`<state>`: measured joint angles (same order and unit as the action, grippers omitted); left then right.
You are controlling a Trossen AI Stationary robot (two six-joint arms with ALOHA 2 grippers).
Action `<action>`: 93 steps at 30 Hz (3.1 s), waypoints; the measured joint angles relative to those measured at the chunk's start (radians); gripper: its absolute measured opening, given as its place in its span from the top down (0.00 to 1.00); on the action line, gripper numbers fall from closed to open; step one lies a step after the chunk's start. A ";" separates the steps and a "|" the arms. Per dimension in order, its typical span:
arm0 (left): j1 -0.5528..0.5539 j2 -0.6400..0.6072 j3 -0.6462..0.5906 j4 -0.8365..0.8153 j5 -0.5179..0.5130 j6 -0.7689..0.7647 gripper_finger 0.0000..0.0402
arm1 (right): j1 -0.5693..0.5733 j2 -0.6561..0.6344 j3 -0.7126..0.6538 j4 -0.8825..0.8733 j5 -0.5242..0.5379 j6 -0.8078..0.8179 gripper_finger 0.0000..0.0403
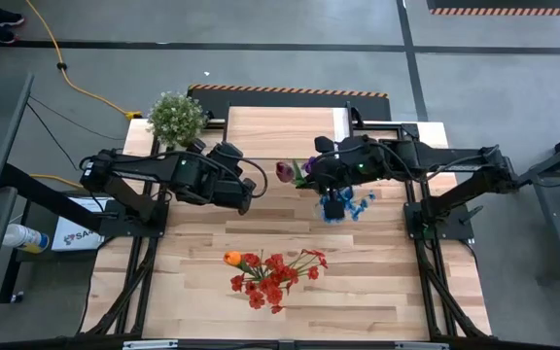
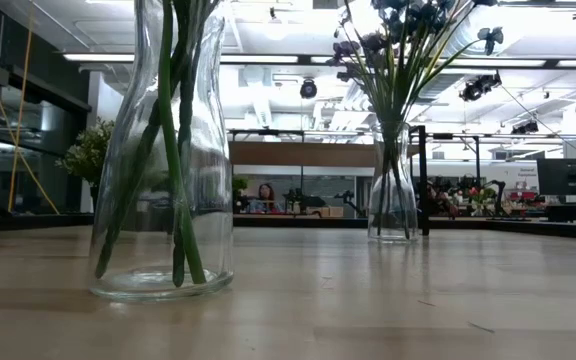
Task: Pick and place flowers into a vace then onto a shelf
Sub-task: Put the red flower into the top transparent vase
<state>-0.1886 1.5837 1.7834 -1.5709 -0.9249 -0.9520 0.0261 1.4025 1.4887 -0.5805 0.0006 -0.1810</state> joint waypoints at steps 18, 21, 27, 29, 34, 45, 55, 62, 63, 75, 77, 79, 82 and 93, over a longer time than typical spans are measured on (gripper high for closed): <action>0.000 0.001 0.000 0.000 0.000 -0.004 0.66 | 0.000 0.018 0.000 0.000 0.031 -0.010 1.00; 0.000 0.001 0.000 0.000 0.000 -0.004 0.66 | 0.000 0.019 0.000 0.000 0.050 -0.009 1.00; -0.001 0.001 0.000 0.000 0.001 -0.004 0.66 | 0.000 0.048 0.000 0.006 0.063 0.017 1.00; -0.001 0.001 0.000 0.000 0.006 -0.004 0.66 | 0.000 0.060 0.000 0.006 0.070 0.017 1.00; -0.001 0.001 0.000 0.000 0.020 0.001 0.66 | 0.000 0.058 0.000 0.000 0.098 0.021 1.00; -0.001 0.001 0.000 0.000 0.018 0.004 0.66 | 0.000 0.086 0.000 -0.041 0.102 0.028 1.00; -0.001 0.001 0.000 0.000 0.016 0.004 0.66 | 0.000 0.085 0.000 -0.093 0.127 0.074 1.00; -0.001 0.001 0.001 0.000 0.016 0.004 0.66 | 0.000 0.082 0.000 -0.098 0.127 0.077 1.00; -0.001 0.001 0.001 0.000 0.016 0.004 0.66 | 0.000 0.082 0.000 -0.094 0.127 0.077 1.00; -0.001 0.001 0.001 0.000 0.017 0.005 0.66 | 0.000 0.082 0.000 -0.086 0.125 0.095 0.99; -0.001 0.001 0.001 0.000 0.017 0.006 0.66 | 0.000 0.082 0.000 -0.086 0.125 0.096 0.98; -0.001 0.001 0.001 0.000 0.017 0.008 0.66 | 0.000 0.082 0.000 -0.086 0.125 0.104 0.97; -0.001 0.001 0.001 0.000 0.018 0.008 0.66 | 0.000 0.082 0.000 -0.088 0.125 0.118 0.95; -0.001 0.001 0.001 0.000 0.025 0.008 0.66 | 0.000 0.083 0.000 -0.092 0.124 0.155 0.96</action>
<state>-0.1898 1.5848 1.7840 -1.5711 -0.8999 -0.9440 0.0265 1.4856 1.4891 -0.6720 0.1249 -0.0258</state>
